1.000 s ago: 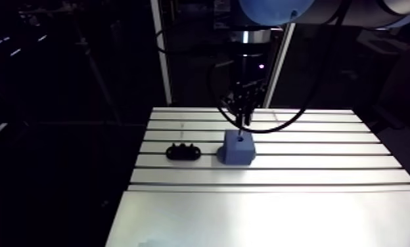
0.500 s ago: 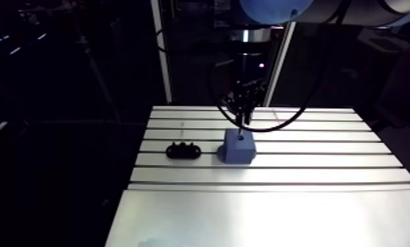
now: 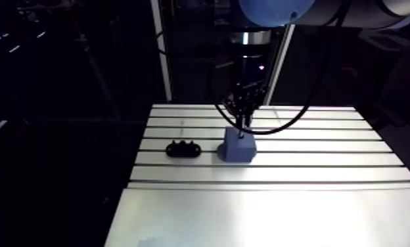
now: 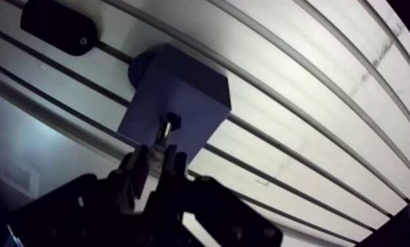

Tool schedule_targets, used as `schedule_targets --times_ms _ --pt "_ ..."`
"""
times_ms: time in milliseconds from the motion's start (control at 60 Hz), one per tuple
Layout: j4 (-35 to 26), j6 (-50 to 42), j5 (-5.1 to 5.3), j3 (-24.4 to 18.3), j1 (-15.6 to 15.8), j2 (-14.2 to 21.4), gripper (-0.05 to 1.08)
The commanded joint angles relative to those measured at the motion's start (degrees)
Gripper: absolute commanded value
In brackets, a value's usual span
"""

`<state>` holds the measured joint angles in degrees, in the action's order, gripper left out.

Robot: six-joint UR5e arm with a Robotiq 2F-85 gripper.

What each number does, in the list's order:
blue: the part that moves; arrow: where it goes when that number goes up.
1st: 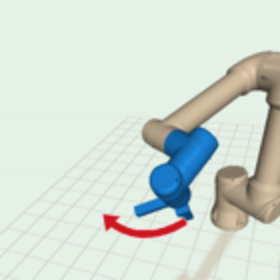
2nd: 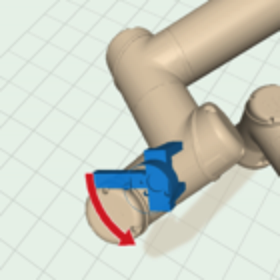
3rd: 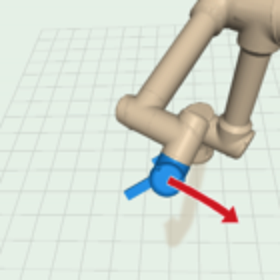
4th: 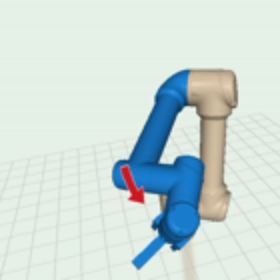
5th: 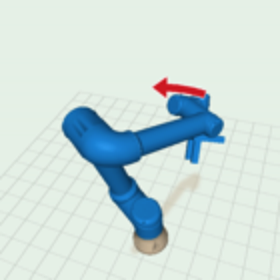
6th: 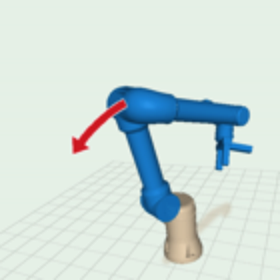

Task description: Pick up the M10 bolt and insert it into the hex recess until seated.

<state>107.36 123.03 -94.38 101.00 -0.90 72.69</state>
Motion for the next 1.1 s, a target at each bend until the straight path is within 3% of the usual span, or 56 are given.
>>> schedule_targets --times_ms 17,1100 --pt "0.0 0.0 -0.07 0.0 0.0 -0.3 1.08" --pt "0.4 0.1 0.11 -0.4 -0.1 -1.2 1.08"
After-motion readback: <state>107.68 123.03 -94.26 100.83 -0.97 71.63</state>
